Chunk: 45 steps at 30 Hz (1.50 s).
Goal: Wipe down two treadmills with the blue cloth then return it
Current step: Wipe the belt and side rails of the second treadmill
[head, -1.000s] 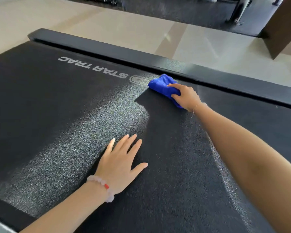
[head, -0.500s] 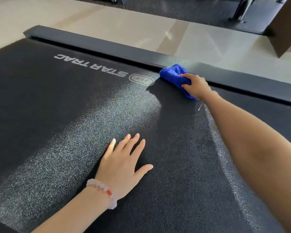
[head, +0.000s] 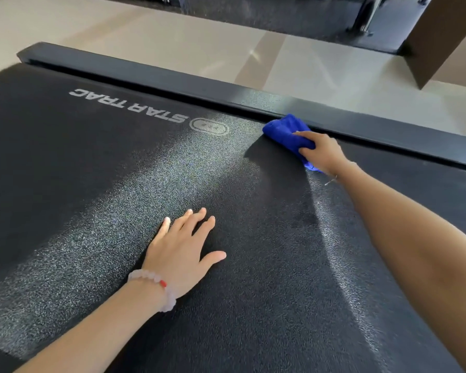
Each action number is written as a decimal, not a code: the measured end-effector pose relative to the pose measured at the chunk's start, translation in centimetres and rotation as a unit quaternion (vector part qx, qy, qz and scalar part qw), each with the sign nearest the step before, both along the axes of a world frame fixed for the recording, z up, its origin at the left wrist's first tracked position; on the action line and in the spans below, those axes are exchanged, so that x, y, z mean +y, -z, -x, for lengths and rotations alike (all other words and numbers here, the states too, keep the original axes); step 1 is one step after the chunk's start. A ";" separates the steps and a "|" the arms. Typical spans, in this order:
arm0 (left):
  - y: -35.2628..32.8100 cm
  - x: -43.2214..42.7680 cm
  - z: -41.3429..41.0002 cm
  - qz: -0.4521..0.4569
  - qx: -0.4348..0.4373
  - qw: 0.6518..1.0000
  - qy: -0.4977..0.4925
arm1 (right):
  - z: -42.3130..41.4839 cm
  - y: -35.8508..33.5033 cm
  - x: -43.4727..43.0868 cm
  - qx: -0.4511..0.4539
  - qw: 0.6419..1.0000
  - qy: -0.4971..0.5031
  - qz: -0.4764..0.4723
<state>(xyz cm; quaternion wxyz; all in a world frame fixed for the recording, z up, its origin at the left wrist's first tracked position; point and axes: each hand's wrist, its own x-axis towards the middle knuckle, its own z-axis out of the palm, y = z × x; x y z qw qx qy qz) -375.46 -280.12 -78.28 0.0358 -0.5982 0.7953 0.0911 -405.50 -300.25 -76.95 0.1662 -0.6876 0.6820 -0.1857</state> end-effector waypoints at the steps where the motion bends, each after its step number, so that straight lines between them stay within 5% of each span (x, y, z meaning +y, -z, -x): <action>1: -0.1 0.0 0.0 -0.010 0.003 1.000 -0.007 | -0.1 0.0 0.7 -0.001 1.000 -0.002 -0.001; 45: -6.3 16.1 -3.5 -0.125 -0.072 0.989 0.004 | -9.2 0.5 38.5 -0.066 0.976 -0.207 -0.010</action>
